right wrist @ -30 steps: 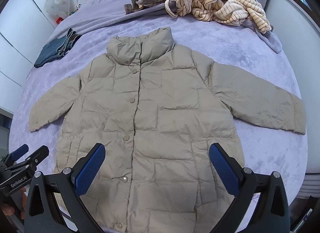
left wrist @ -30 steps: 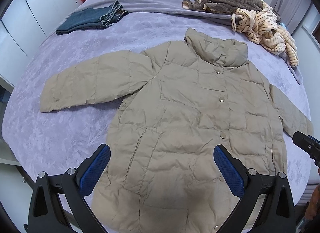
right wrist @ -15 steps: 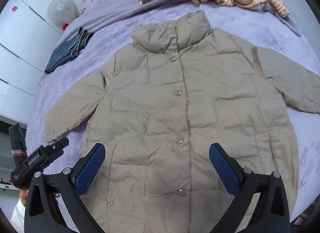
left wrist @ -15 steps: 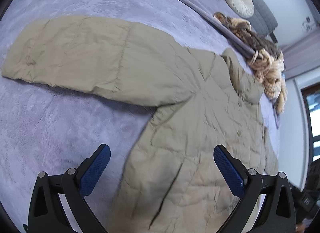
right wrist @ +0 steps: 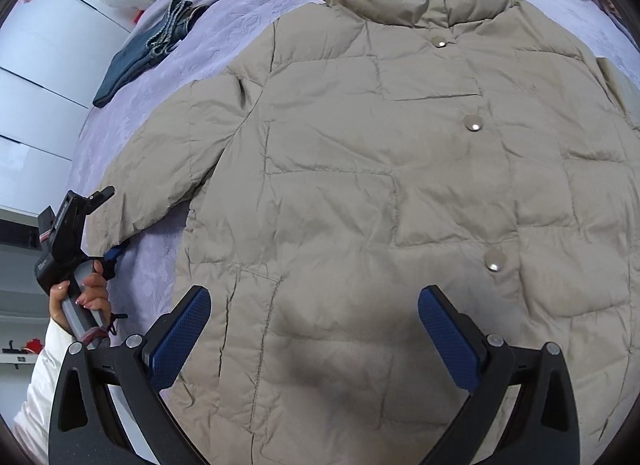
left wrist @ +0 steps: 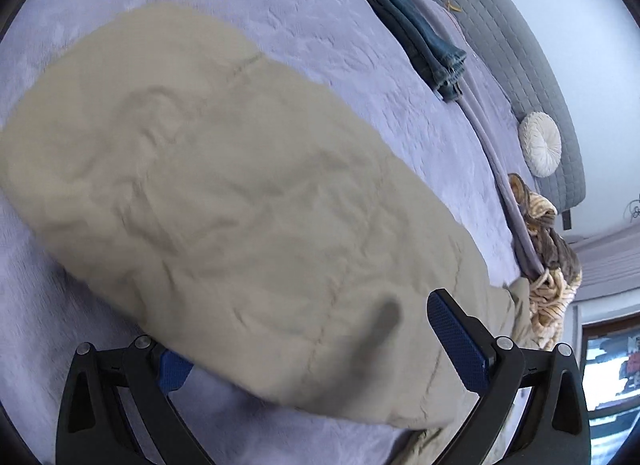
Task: Fold large clothes
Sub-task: 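Grasp the beige jacket sleeve cuff with the left tool and lift it, then lay the sleeve across the jacket front and open the left tool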
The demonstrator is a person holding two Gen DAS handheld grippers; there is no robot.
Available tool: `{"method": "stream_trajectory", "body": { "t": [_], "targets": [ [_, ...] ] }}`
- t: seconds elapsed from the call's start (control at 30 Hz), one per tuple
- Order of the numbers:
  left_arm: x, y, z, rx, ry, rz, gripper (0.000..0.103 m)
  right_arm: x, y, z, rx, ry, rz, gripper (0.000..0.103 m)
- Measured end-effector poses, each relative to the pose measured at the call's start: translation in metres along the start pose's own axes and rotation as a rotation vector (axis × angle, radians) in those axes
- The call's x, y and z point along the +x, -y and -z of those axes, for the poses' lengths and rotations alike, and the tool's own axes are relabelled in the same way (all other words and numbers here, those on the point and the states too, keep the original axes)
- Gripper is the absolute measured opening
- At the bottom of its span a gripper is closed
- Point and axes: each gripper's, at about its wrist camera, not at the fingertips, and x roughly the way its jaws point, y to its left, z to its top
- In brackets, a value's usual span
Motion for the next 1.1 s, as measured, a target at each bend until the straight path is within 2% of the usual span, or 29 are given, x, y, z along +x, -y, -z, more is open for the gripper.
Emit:
{"method": "stream_trajectory", "body": {
  "t": [0.07, 0.13, 0.17, 0.2, 0.27, 0.33, 0.37, 0.4, 0.43, 0.6, 0.73, 0.8, 0.93, 1.0, 1.1],
  "targets": [
    [0.004, 0.000, -0.012, 0.009, 0.038, -0.047, 0.082, 0.005, -0.005, -0.005, -0.004, 0.013, -0.012, 0.103],
    [0.008, 0.000, -0.024, 0.025, 0.050, -0.086, 0.026, 0.010, -0.011, -0.013, -0.009, 0.024, -0.029, 0.103],
    [0.008, -0.002, -0.030, 0.033, 0.048, -0.050, 0.013, 0.012, -0.013, -0.016, -0.010, 0.032, -0.037, 0.103],
    [0.008, -0.001, -0.034, 0.038, 0.047, -0.018, 0.008, 0.013, -0.016, -0.020, -0.011, 0.041, -0.046, 0.103],
    [-0.003, 0.011, -0.035, 0.097, 0.095, -0.060, 0.008, 0.017, -0.021, -0.027, -0.007, 0.061, -0.066, 0.103],
    [-0.021, 0.028, -0.035, 0.193, 0.155, -0.086, 0.008, 0.023, -0.027, -0.036, 0.004, 0.088, -0.095, 0.087],
    [-0.030, 0.035, -0.033, 0.227, 0.176, -0.083, 0.008, 0.028, -0.030, -0.041, 0.011, 0.085, -0.108, 0.055],
    [-0.040, 0.042, -0.032, 0.256, 0.194, -0.077, 0.008, 0.035, -0.032, -0.046, 0.022, 0.075, -0.125, 0.014],
    [-0.050, 0.051, -0.031, 0.287, 0.212, -0.066, 0.008, 0.044, -0.034, -0.052, 0.042, 0.066, -0.155, 0.008],
    [-0.089, 0.099, -0.014, 0.460, 0.265, 0.008, 0.008, 0.080, -0.053, -0.079, 0.083, 0.092, -0.305, 0.007],
    [-0.103, 0.148, 0.006, 0.582, 0.265, 0.103, 0.008, 0.126, -0.051, -0.088, 0.140, 0.023, -0.353, 0.007],
    [-0.102, 0.177, 0.021, 0.635, 0.237, 0.166, 0.008, 0.143, -0.049, -0.087, 0.136, -0.009, -0.367, 0.003],
    [-0.090, 0.245, 0.067, 0.735, 0.165, 0.292, 0.008, 0.149, -0.050, -0.085, 0.103, -0.052, -0.390, 0.003],
    [-0.079, 0.279, 0.094, 0.777, 0.114, 0.345, 0.008, 0.141, -0.044, -0.085, 0.095, -0.077, -0.442, 0.003],
    [-0.054, 0.322, 0.138, 0.847, 0.033, 0.394, 0.008, 0.115, -0.019, -0.080, 0.105, -0.037, -0.439, 0.003]
  ]
}}
